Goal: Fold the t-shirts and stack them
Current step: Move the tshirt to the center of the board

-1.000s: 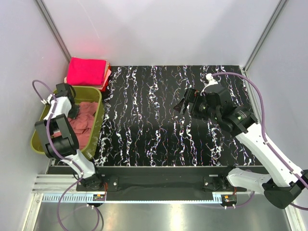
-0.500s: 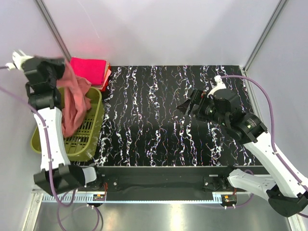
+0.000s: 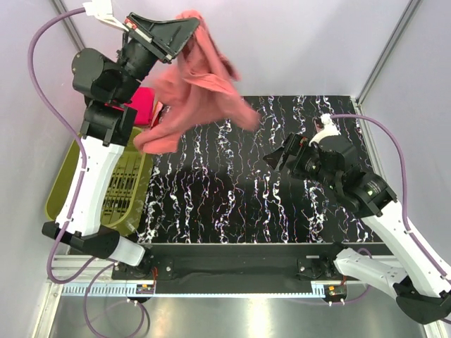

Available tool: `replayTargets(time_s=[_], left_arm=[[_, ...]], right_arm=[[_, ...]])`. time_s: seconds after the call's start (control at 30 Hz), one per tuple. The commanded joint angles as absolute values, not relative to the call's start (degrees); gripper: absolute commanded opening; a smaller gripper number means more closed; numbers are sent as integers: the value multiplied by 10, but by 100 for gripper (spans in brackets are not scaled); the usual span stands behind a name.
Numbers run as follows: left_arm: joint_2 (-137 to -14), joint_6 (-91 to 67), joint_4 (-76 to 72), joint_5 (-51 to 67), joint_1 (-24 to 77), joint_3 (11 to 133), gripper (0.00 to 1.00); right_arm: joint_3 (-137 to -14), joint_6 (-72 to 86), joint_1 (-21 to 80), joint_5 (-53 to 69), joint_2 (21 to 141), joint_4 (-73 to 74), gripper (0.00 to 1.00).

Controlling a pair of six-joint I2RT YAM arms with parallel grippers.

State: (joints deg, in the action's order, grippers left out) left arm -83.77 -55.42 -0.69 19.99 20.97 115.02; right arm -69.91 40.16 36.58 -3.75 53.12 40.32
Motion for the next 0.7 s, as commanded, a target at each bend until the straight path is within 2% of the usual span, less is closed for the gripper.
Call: replayTargets(time_s=[0.0, 0.07, 0.1, 0.13, 0.17, 0.2, 0.27, 0.3, 0.43, 0.67], left_arm=[[-841, -567, -132, 245, 242, 1144, 0], [-847, -556, -136, 280, 259, 1100, 0], [-846, -543, -129, 290, 263, 1080, 4], [-843, -521, -127, 297, 266, 1019, 14], [-833, -512, -127, 298, 272, 982, 30], [-828, -508, -127, 299, 272, 943, 38], [-819, -476, -113, 329, 270, 843, 40], [-816, -458, -92, 329, 268, 817, 48], [-790, -393, -13, 287, 254, 668, 48], [-781, -385, 111, 221, 196, 537, 48]], right_arm=[[-691, 393, 363, -57, 518, 381, 100], [-683, 395, 363, -61, 512, 380, 100], [-680, 398, 363, -63, 508, 381, 100], [-673, 399, 362, -68, 505, 381, 100], [-670, 401, 363, -69, 499, 381, 100], [-665, 406, 363, -73, 497, 381, 100], [-648, 415, 364, -85, 490, 381, 100], [-641, 424, 363, -93, 488, 381, 100], [-603, 449, 363, -109, 498, 380, 100], [-585, 432, 335, -164, 597, 380, 100]])
